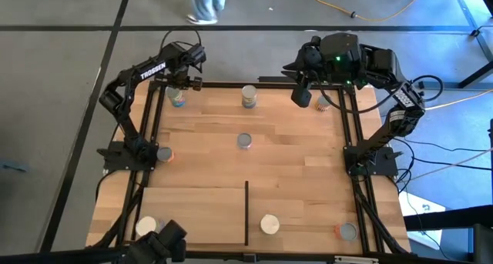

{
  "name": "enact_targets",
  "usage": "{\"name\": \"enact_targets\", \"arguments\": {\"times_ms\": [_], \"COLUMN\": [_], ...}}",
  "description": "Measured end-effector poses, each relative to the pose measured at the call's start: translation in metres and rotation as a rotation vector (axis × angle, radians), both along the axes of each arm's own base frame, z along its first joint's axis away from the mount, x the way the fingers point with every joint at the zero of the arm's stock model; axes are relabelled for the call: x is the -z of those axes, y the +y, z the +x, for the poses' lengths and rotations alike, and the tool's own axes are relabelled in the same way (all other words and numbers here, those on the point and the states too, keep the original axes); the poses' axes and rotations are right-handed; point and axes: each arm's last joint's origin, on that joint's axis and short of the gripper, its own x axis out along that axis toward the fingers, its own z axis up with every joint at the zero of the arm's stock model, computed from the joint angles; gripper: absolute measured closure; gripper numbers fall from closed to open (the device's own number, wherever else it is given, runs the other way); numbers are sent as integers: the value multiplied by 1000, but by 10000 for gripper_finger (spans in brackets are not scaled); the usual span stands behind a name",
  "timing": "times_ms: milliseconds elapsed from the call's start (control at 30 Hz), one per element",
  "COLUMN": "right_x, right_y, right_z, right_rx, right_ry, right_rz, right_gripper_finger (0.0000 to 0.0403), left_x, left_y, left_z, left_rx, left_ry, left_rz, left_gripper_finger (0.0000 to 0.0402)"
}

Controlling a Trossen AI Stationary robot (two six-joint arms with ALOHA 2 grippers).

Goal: Pick and place cans onto a shelf
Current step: Put the canned tomatoes on the shelf aligned with the other canned tomatoes

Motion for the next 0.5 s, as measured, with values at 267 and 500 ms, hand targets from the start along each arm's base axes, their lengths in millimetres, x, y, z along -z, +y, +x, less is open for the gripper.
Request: {"name": "enact_targets", "arguments": {"times_ms": [267, 500], "right_x": [0, 0], "right_y": [0, 0], "right_z": [0, 0], "right_rx": [-11, -11], "right_ry": [8, 8], "right_rz": [-16, -17], "right_gripper_finger": [340, 340], "left_x": [0, 0], "left_y": [2, 4], "left_z": [2, 1], "left_rx": [53, 31], "left_ry": [-37, -80], "left_rz": [-10, -17], "left_gripper_finger": [335, 335]}}
